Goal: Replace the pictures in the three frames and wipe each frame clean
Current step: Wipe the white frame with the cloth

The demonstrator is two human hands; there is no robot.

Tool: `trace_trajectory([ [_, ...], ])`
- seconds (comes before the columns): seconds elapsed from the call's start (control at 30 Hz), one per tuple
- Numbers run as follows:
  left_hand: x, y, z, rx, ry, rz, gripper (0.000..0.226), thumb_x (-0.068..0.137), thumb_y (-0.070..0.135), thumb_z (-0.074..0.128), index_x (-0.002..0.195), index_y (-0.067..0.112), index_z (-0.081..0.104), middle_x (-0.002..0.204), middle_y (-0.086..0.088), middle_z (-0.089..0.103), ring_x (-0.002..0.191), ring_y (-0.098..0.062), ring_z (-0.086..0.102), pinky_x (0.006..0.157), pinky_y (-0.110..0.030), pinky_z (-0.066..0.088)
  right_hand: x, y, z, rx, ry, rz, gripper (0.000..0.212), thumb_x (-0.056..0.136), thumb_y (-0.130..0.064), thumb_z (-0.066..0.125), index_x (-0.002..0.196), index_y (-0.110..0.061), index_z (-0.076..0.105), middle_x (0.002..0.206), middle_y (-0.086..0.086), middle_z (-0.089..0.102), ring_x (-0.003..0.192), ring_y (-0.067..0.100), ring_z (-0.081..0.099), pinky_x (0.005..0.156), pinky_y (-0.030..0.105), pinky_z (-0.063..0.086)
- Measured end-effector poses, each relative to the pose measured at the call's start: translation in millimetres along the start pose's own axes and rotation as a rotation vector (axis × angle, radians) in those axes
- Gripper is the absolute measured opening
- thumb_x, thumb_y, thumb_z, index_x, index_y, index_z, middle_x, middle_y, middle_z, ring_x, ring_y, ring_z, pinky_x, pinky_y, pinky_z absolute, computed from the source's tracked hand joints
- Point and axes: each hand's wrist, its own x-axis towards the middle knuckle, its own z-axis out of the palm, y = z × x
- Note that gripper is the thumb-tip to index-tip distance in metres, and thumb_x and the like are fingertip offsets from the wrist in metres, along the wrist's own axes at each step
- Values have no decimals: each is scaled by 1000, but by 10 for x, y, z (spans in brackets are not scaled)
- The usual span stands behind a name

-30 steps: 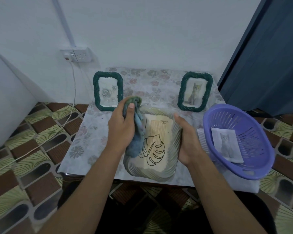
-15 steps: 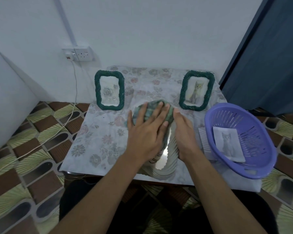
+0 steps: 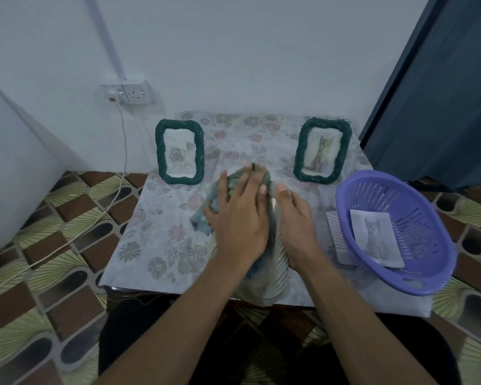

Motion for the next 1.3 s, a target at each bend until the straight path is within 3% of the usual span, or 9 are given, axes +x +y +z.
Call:
trace_trajectory([
  [0.1,-136,-7,39,46,-30,153,52,101,52,9,152,48,20,158,28,11,151,-9,-1,114,-54,8,-13,11,-6,40,13,27,31,108,-21,37,107,-23,68,92,-11,77,93,1,71,74,13,53],
  [0.3,194,-265,51,37,-41,149,55,100,61,0,147,49,26,156,15,33,148,-18,23,112,-57,24,-15,-31,-18,1,4,-2,30,108,-24,40,106,-21,70,98,-6,77,97,9,72,79,22,55],
  [0.5,359,-245,-22,-172,111,-91,52,100,52,15,126,30,55,121,0,63,112,-27,56,93,-52,46,-51,-75,62,-143,-4,-86,76,90,-64,43,107,9,54,110,38,57,104,52,55,92,63,49],
  [0.6,287,-91,12,-159,111,-133,49,102,47,15,123,29,57,124,3,62,119,-27,51,98,-53,42,-49,-83,84,-158,15,-112,65,98,-53,42,102,11,54,102,36,59,87,45,60,84,50,52],
  [0.73,114,76,93,-88,88,-42,52,100,54,10,136,45,46,146,18,46,140,-18,27,111,-56,24,-24,-40,34,-97,5,-71,33,108,-25,40,100,-15,70,91,-3,74,89,9,69,79,26,54],
  [0.83,181,-48,88,-87,61,19,53,100,58,4,138,48,40,146,21,45,136,-18,34,107,-58,29,-46,-55,20,-92,-6,-65,33,108,-26,40,98,-19,70,94,-3,73,93,11,68,83,25,55],
  [1.0,416,-251,28,-163,26,-23,50,101,56,10,127,39,49,122,10,63,112,-22,57,96,-52,42,-91,-66,48,-164,-10,-68,66,91,-63,42,94,1,58,84,22,60,78,23,55,82,55,52],
  [1.13,478,-292,-72,-159,70,-102,38,108,36,25,118,21,58,103,-3,64,92,-22,56,77,-36,41,-119,-56,47,-166,-36,-81,59,95,-59,41,100,-5,64,94,27,64,85,42,61,87,55,52],
  [1.3,353,-218,-12,-157,72,-230,42,105,41,20,129,27,52,135,1,55,121,-27,47,102,-49,34,-102,21,21,-166,-58,-78,40,107,-36,40,104,-7,68,91,3,68,84,12,63,79,22,52],
])
